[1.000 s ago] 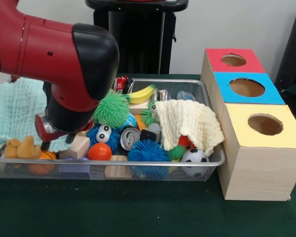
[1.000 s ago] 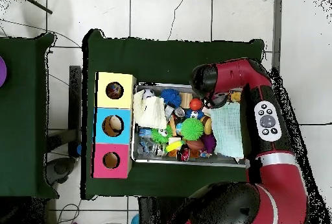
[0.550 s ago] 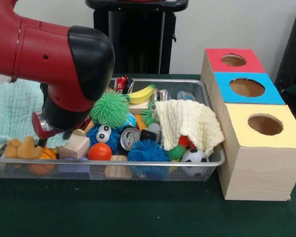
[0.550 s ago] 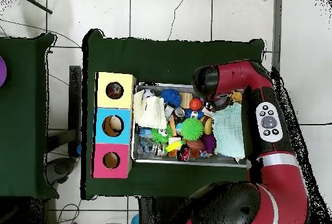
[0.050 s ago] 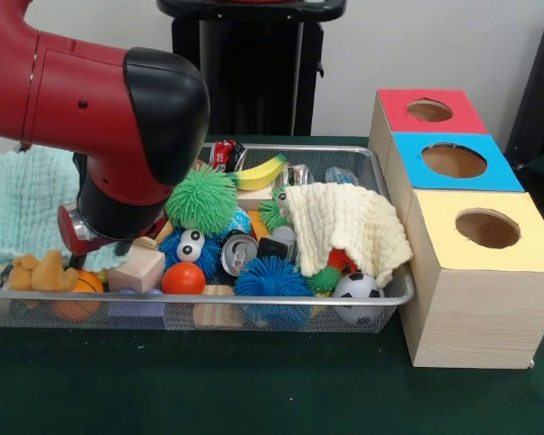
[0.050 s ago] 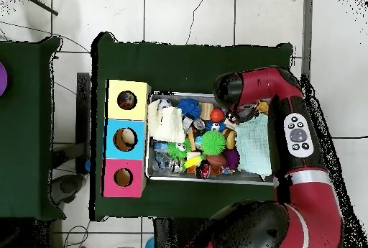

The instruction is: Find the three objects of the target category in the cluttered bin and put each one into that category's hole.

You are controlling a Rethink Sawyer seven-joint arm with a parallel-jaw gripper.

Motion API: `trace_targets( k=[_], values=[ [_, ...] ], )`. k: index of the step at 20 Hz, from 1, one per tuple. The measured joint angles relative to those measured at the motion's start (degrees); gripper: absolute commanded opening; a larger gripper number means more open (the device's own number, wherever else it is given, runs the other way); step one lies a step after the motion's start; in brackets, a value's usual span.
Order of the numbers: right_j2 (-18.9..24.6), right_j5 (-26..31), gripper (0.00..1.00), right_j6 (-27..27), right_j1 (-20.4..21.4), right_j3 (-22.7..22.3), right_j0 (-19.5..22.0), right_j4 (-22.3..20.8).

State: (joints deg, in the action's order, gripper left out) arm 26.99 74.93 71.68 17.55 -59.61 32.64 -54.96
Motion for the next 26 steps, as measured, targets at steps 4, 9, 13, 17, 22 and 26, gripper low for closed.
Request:
trace_targets(
  k=[4, 9, 13, 17, 22, 26],
  values=[
    [0.0, 0.0, 1.00, 0.0, 0.0, 0.0, 0.0, 0.1],
    [0.0, 0.0, 0.00, 0.0, -0.4, 0.0, 0.1, 0.4],
    [0.0, 0.0, 0.00, 0.0, -0.4, 0.0, 0.2, 0.4],
    [0.0, 0.0, 0.00, 0.0, -0.4, 0.0, 0.4, 0.7],
    [0.0, 0.0, 0.00, 0.0, -0.3, -0.3, 0.7, 1.0],
    [0.1, -0.2, 0.00, 0.0, 0.7, -2.1, 1.6, 2.2]
  ],
)
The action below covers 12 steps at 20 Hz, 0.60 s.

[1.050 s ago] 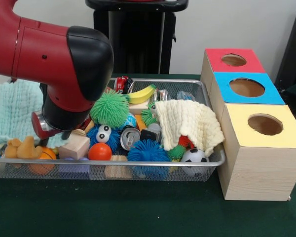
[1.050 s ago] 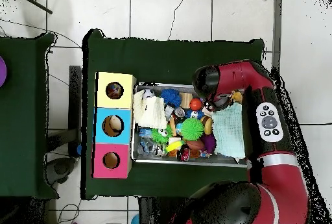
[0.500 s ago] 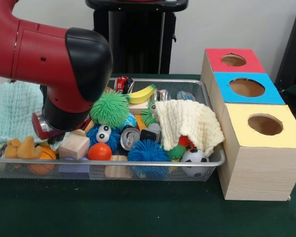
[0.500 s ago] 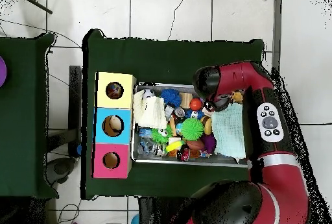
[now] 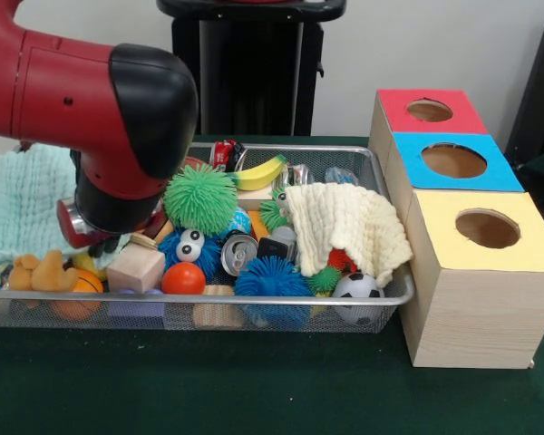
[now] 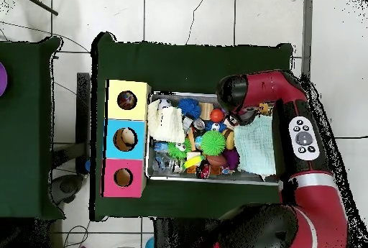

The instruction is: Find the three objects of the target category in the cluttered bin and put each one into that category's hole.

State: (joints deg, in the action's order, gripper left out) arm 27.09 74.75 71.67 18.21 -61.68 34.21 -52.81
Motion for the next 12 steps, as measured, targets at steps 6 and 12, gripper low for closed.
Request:
trace_targets(
  k=[6, 12],
  values=[
    [2.5, -3.7, 0.00, 0.0, 6.0, -10.9, 5.4, 8.6],
    [6.6, -12.5, 0.00, 0.0, 11.4, -21.1, 10.5, 16.3]
  ],
)
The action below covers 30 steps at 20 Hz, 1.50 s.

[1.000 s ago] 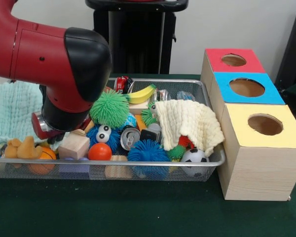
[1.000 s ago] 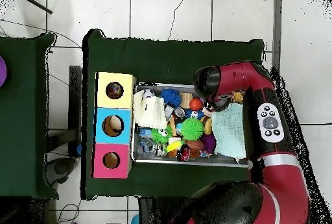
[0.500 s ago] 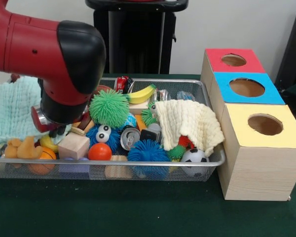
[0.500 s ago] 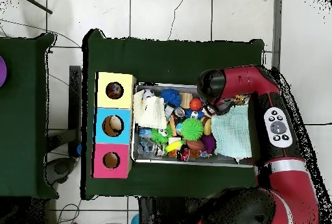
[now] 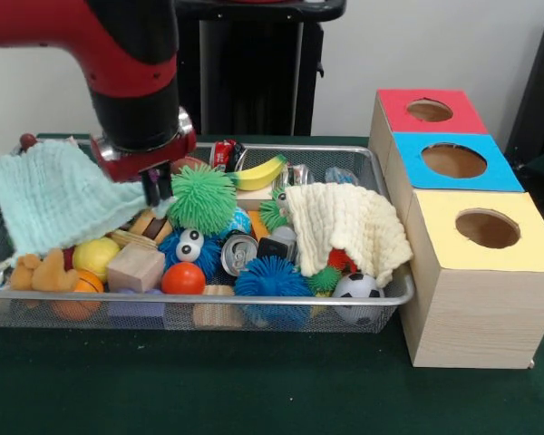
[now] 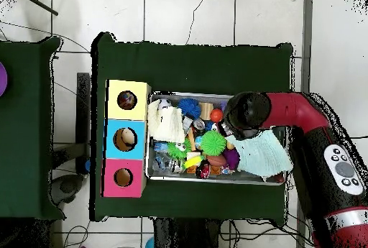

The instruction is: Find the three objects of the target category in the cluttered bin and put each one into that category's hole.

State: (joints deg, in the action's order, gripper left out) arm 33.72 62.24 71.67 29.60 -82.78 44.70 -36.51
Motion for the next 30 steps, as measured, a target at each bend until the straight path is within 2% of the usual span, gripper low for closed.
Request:
trace_targets(
  k=[1, 2, 5, 9, 10, 15, 16, 23, 30],
  values=[
    [0.5, -1.2, 0.00, 0.0, 0.5, -1.0, 0.4, 0.7],
    [2.0, -6.2, 0.00, 0.0, 2.2, -4.3, 1.7, 2.9],
    [3.3, -10.9, 0.00, 0.0, 3.5, -6.9, 2.4, 4.4],
    [5.0, -20.1, 0.00, 0.0, 5.3, -11.2, 2.7, 6.4],
    [5.4, -25.3, 0.00, 0.2, 6.2, -13.2, 2.0, 7.4],
    [5.4, -31.7, 0.00, 0.8, 7.8, -16.0, -0.7, 9.6],
    [5.4, -33.5, 0.00, 1.2, 8.6, -16.9, -2.6, 11.0],
    [5.4, -35.1, 0.00, 1.3, 11.0, -20.1, -8.6, 17.0],
    [5.4, -35.5, 0.00, 1.3, 11.2, -22.7, -10.6, 20.0]
  ],
)
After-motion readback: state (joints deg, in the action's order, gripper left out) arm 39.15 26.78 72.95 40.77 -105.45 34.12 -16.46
